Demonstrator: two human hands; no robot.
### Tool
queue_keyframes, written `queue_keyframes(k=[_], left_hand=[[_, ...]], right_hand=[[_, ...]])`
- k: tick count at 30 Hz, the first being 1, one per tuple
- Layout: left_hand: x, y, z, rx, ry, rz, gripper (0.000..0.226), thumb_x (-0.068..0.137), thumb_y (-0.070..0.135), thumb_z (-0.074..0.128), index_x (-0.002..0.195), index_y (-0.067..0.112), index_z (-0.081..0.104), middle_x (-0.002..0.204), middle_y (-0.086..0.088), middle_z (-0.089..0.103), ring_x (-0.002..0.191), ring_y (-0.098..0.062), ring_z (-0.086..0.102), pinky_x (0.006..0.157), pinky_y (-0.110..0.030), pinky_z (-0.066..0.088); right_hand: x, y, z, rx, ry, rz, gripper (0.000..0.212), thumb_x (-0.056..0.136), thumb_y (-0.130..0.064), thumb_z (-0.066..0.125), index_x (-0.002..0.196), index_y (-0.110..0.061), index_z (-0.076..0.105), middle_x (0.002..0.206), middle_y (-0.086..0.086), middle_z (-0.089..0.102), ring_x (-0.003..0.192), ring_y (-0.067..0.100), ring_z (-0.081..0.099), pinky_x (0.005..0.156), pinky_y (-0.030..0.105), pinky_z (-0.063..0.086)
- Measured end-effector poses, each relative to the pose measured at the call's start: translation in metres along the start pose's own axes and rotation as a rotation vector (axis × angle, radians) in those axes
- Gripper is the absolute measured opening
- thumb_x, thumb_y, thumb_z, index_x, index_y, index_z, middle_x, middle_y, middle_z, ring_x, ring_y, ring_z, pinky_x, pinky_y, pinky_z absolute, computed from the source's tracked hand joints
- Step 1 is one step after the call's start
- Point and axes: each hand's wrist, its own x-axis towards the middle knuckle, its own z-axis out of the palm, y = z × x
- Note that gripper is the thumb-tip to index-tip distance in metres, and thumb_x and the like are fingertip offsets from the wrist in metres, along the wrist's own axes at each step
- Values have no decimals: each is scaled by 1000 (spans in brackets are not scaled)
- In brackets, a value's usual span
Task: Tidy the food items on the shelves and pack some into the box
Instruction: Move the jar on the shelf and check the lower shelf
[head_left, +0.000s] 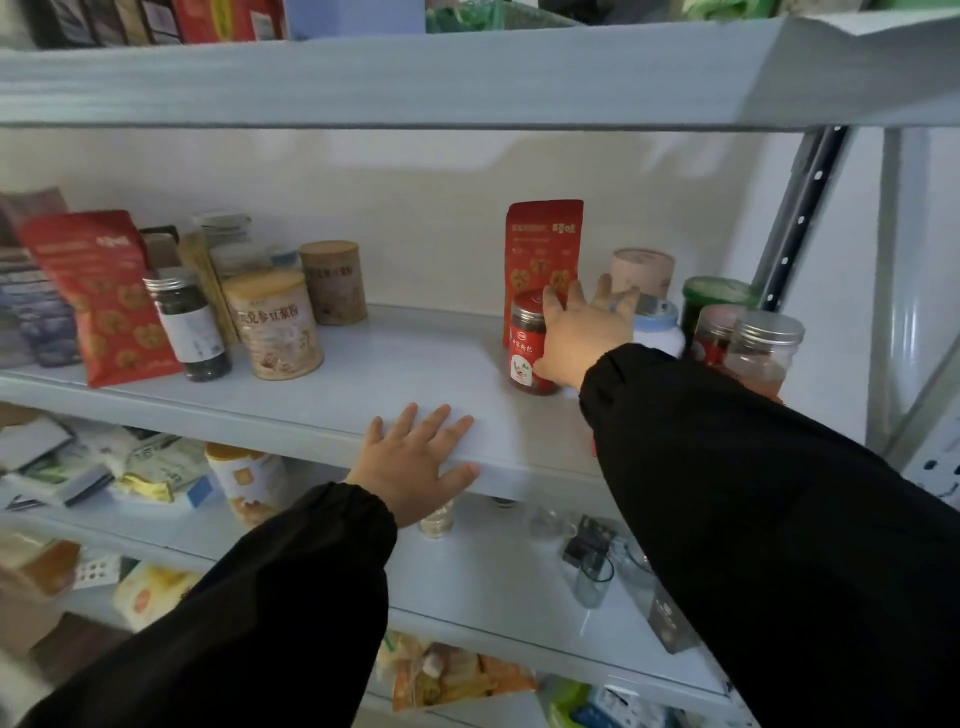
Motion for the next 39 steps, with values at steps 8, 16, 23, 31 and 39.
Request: queue_keyframes(k=[8,16,23,31,39], left_hand=[[5,-66,-3,-182,138,-109,78,97,72,23,161,28,29,168,0,28,156,-29,21,126,-46,15],[23,-174,-13,-847,607,-597,84,82,17,86,145,1,33,142,-17,35,131,-33,43,106,-29,37],[72,-230,-21,-1141,634,-487,130,54,46,96,156,16,20,152,-11,43,140,-28,47,115,-47,45],[93,-250,-22,-1104,616,-362,115,73,30,93,159,13,18,152,-10,46,135,-26,51,102,-30,42],[108,-213,-53,-1422,497,-46,81,73,23,93,134,29,40,120,8,68,100,0,71,75,-21,60]], right_hand=[[-25,-80,45,229,-22,-564,74,105,-58,38,167,-27,11,174,2,14,161,25,1,129,48,11],[33,-143,64,302,-337,-531,76,99,-79,24,164,-47,0,175,-2,-9,161,24,-12,127,53,-5],[78,-202,60,352,-273,-460,75,99,-76,27,164,-41,13,175,1,6,161,23,2,127,52,4],[91,-212,62,554,-158,-379,67,99,-69,48,156,-33,44,165,-3,36,153,16,27,125,35,21],[87,-209,69,1405,-30,-311,87,73,-62,80,150,-36,46,138,-7,66,128,11,61,112,46,49]])
